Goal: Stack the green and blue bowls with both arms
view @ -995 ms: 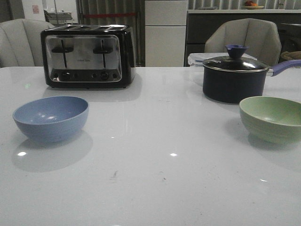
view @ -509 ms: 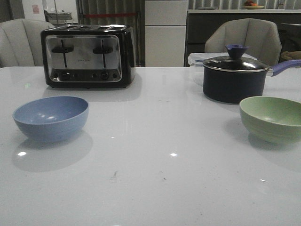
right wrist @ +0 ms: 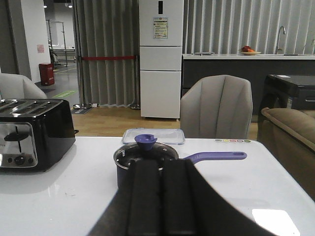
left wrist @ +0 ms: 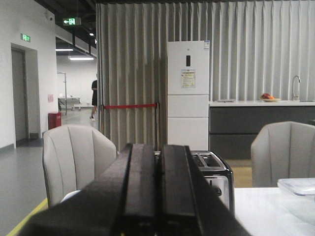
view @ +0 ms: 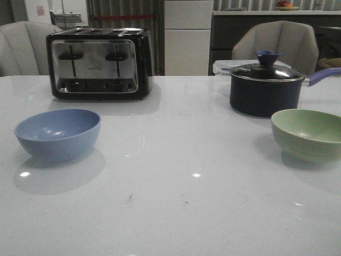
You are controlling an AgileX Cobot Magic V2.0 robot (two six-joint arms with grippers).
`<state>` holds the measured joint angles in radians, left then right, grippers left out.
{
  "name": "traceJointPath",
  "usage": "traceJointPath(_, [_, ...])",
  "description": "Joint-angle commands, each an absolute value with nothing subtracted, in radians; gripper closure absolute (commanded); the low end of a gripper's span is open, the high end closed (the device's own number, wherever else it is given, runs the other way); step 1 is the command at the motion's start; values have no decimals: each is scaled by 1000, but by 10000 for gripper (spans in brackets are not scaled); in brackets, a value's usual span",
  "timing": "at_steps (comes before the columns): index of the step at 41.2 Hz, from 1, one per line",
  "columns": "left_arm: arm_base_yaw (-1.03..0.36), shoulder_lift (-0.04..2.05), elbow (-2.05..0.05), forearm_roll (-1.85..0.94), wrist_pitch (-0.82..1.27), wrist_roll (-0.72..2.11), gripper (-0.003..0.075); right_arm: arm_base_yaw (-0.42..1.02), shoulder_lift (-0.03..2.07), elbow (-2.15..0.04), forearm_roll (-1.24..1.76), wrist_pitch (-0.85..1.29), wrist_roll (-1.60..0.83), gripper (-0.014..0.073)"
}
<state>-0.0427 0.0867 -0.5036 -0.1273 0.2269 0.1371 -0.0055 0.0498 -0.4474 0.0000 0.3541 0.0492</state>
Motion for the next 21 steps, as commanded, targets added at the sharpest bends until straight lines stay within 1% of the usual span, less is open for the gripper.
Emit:
traceJointPath(1, [-44,191,-632,-137,269,137,627,-6,145,-571,-19,358,48,566])
traceJointPath(6, [-44,294,-722,-137,391,137,627,-6,249,-667,-24,469,48,566])
traceJointPath(9, [-44,349,-734,-137,426,137,627,-6,316,-705,-36,542,48,566])
traceJointPath(21, [-44,514,-728,-137,567,137,627,-6,525,-711,-49,684,48,566])
